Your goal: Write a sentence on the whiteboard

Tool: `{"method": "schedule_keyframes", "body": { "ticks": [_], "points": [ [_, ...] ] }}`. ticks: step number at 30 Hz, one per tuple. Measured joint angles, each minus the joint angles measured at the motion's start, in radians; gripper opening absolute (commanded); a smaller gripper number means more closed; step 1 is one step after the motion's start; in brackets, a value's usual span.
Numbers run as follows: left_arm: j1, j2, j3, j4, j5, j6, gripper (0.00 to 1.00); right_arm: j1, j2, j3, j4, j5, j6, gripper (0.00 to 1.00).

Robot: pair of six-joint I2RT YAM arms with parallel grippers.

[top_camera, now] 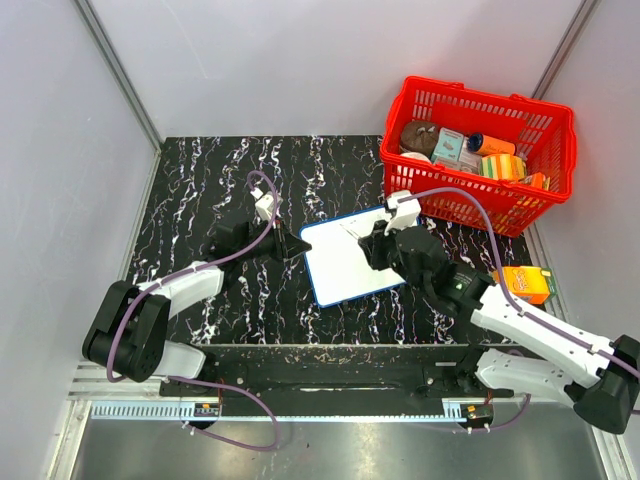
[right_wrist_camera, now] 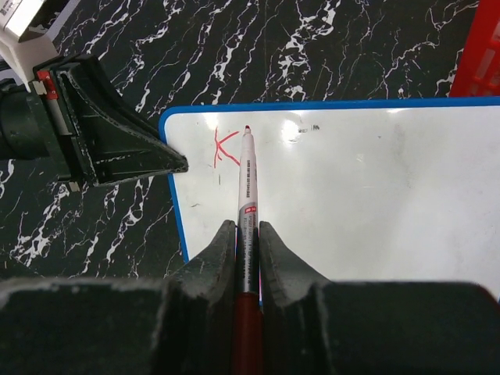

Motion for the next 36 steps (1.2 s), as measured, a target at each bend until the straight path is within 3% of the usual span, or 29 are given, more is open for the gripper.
{"method": "schedule_keyframes", "body": {
  "ticks": [14,36],
  "points": [
    [0.0,0.0,0.0,0.0,0.0,0.0,0.0,-0.048,0.026,0.007,0.013,-0.149,-0.054,0.0],
    [0.0,0.0,0.0,0.0,0.0,0.001,0.0,-0.048,0.111,0.045,-0.032,-0.127,-0.08,0.0]
  ]
}}
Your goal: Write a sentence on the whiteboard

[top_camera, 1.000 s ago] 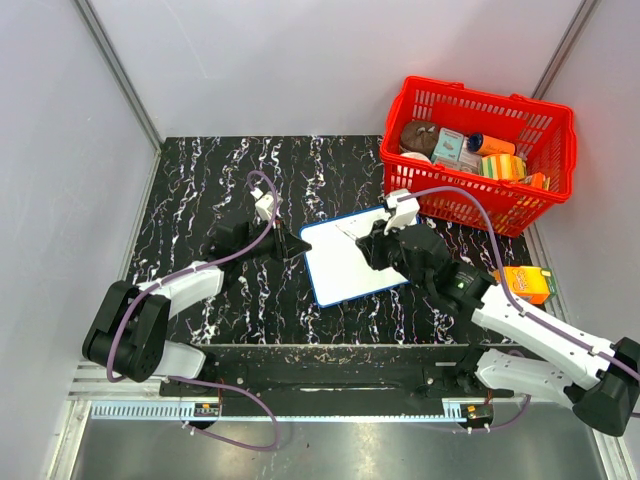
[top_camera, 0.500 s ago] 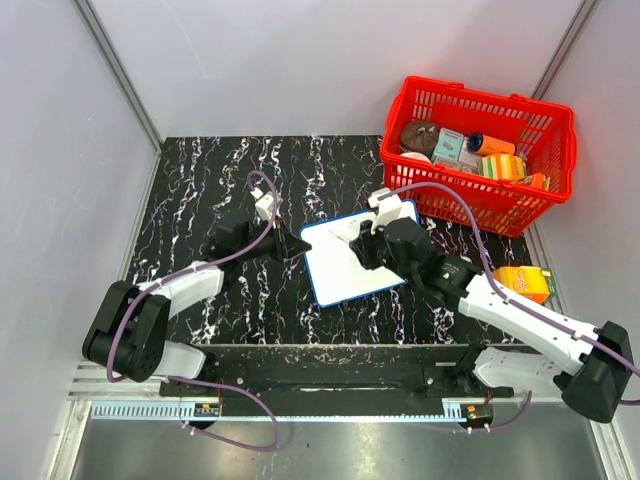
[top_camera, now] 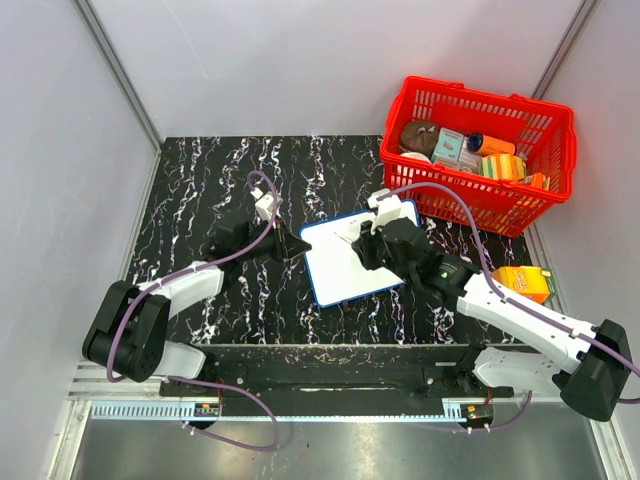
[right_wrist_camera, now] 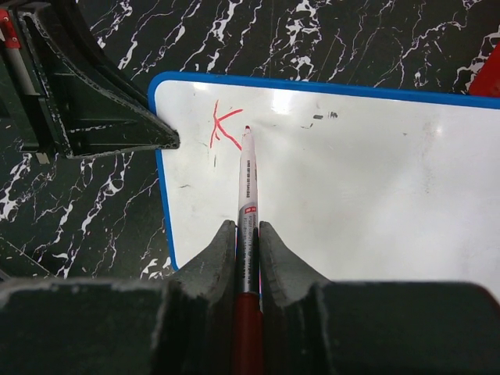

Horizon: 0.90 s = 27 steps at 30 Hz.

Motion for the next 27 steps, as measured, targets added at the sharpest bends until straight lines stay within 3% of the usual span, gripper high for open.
{"method": "schedule_keyframes", "body": {
  "ticks": [27],
  "points": [
    [0.0,0.001,0.0,-0.001,-0.001,0.002,0.0,0.0,0.032,-0.006,0.017,0.026,0.004,0.0]
  ]
}}
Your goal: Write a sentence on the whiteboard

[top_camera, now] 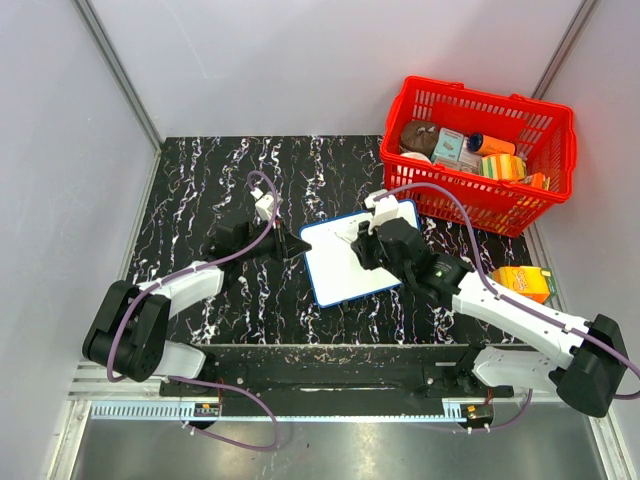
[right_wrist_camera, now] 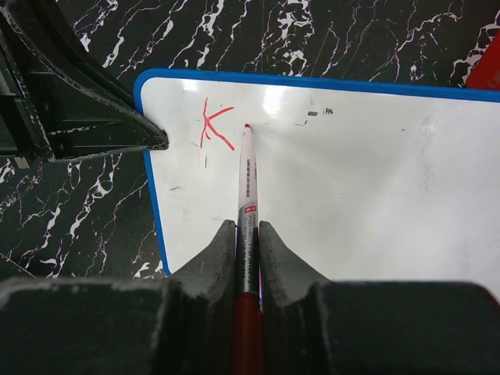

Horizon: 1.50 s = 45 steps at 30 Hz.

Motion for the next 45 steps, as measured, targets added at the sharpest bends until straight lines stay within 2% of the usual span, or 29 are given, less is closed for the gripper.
{"method": "schedule_keyframes", "body": {
  "ticks": [45],
  "points": [
    [0.0,0.001,0.002,-0.007,-0.004,0.005,0.0,0.0,-0.068,-0.072,-0.012,-0.032,0.042,0.0]
  ]
}}
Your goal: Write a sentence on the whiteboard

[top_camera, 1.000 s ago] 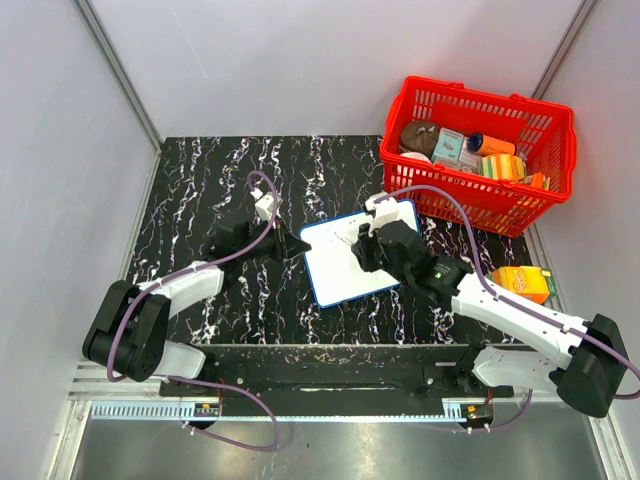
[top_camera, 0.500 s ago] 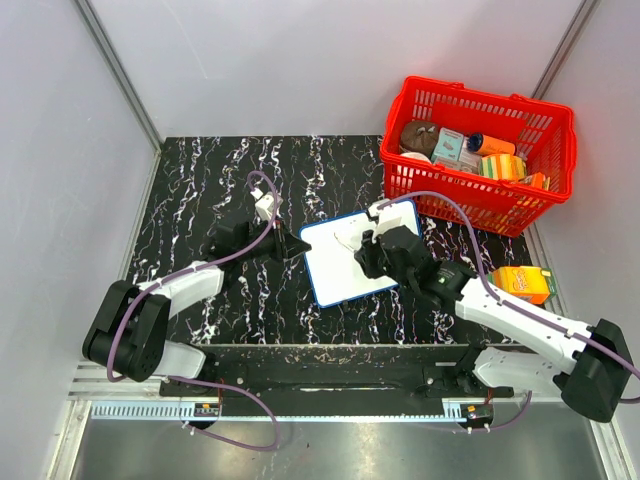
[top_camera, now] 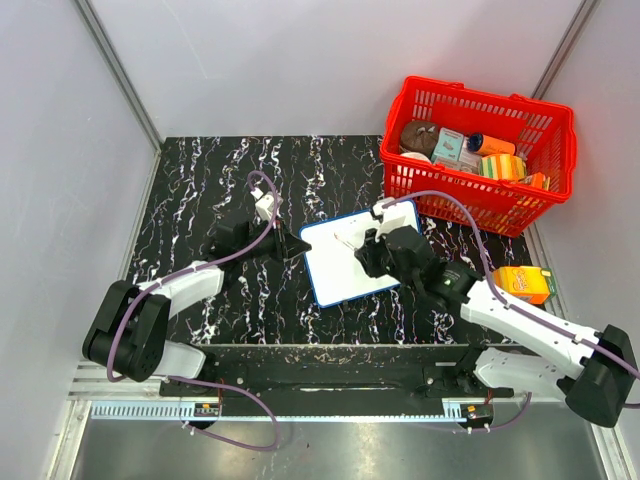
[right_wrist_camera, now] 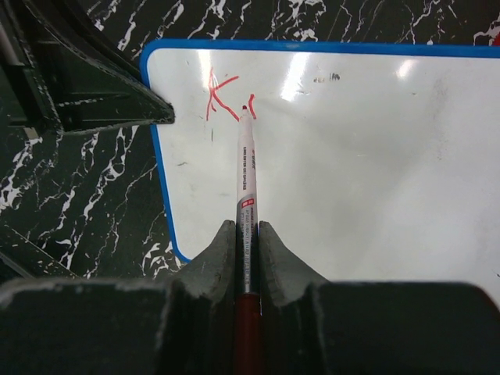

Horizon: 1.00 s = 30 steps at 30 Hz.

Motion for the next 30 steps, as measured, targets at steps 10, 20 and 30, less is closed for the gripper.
{"method": "schedule_keyframes", "body": {
  "ticks": [10,20,30],
  "points": [
    [-0.003,0.0,0.0,0.001,0.0,0.001,0.0,0.0,0.005,0.047,0.035,-0.013,0.003,0.0],
    [-0.003,0.0,0.0,0.001,-0.001,0.001,0.0,0.0,0.048,0.054,0.041,0.013,0.002,0.0],
    [-0.004,0.0,0.001,0.001,-0.001,0.005,0.0,0.0,0.048,0.054,0.041,0.034,0.003,0.0]
  ]
}}
